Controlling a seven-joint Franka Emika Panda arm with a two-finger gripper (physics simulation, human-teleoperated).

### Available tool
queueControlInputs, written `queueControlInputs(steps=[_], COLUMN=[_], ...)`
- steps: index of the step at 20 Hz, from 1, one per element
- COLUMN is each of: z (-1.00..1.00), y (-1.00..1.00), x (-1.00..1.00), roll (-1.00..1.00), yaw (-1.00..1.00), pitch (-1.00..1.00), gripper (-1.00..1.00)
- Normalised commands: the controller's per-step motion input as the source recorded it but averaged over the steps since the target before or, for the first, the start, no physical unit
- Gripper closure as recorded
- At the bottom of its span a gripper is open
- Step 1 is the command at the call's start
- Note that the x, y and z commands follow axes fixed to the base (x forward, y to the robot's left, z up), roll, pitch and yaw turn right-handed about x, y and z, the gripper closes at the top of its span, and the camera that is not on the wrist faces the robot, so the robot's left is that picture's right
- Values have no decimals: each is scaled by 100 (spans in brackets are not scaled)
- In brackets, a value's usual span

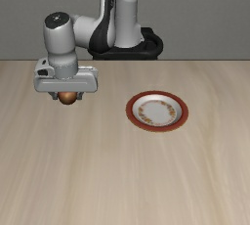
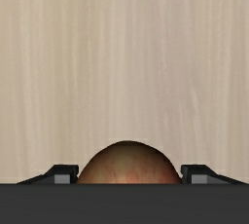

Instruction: Pick the apple on the table and place it on the plate

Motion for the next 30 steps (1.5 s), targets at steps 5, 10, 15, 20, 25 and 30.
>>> queueControlInputs(steps=[5,10,15,20,25,30], z=[0,0,0,0,0,0], y=[100,100,100,100,80,0], x=[0,0,0,0,0,0], roll=[0,0,0,0,0,0], yaw=[0,0,0,0,0,0], pitch=[0,0,0,0,0,0], gripper=[100,100,100,100,-100,-100])
